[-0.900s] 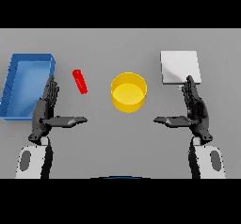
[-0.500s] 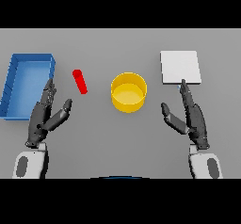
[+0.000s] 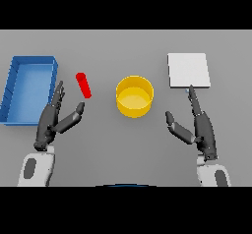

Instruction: Pick up the red beaker and tilt it to pour out 1 green nut into yellow bowl. Pick up the yellow bowl and place it on the metallic measuring scale.

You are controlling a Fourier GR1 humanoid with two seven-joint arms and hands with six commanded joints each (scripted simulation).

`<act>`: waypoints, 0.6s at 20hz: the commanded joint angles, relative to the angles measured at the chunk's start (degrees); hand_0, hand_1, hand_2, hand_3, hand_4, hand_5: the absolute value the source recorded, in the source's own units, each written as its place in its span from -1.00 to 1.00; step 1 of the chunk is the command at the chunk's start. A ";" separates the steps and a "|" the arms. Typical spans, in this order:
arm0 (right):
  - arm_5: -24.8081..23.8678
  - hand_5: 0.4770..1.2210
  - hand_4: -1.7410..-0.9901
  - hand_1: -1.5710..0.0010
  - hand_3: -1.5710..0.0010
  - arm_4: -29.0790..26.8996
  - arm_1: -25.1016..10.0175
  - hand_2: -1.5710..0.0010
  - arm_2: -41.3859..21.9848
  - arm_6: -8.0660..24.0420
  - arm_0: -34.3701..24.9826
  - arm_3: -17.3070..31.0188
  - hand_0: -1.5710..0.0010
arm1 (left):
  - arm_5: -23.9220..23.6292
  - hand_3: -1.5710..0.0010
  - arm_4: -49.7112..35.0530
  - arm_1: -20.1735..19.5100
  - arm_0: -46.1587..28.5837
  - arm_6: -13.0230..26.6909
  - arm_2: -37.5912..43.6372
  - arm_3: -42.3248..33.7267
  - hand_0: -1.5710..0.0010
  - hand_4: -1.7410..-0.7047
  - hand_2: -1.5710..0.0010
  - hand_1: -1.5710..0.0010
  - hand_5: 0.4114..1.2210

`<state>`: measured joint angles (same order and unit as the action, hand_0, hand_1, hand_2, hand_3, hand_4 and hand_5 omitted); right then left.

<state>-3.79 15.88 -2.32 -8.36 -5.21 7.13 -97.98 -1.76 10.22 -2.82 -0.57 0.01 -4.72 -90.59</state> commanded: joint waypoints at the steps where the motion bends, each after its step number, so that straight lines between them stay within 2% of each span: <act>1: 0.06 -0.54 0.59 1.00 1.00 -0.30 0.01 1.00 0.08 -0.44 0.03 -0.47 1.00 | 0.00 1.00 -0.23 0.06 1.26 -0.76 0.45 1.80 1.00 0.21 1.00 1.00 -0.47; 4: 0.89 -0.52 0.49 1.00 1.00 -2.11 0.44 1.00 0.50 -0.76 -0.45 -0.12 1.00 | -0.97 1.00 0.14 1.09 6.09 -3.05 1.30 8.11 1.00 0.15 1.00 1.00 -0.45; 8: 1.58 -0.49 0.38 1.00 1.00 -2.96 0.13 1.00 0.95 -0.74 -1.24 0.72 1.00 | -2.31 1.00 0.52 0.99 11.91 -3.74 3.02 14.66 1.00 0.14 1.00 1.00 -0.46; 10: 1.60 -0.49 0.36 1.00 1.00 -2.81 0.15 1.00 0.68 -1.89 -0.45 0.13 1.00 | -2.88 1.00 0.08 1.16 15.37 -4.60 4.56 19.95 1.00 0.12 1.00 1.00 -0.46; 12: 1.32 -0.49 0.34 1.00 1.00 -3.00 -0.02 1.00 1.14 -0.89 -1.07 -0.11 1.00 | -2.61 1.00 -0.58 1.05 17.33 -7.37 5.71 23.80 1.00 0.08 1.00 1.00 -0.45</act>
<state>-2.49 12.88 -2.34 -7.20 -6.19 6.04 -98.10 -4.36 9.64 -1.76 16.76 -7.16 0.98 -66.78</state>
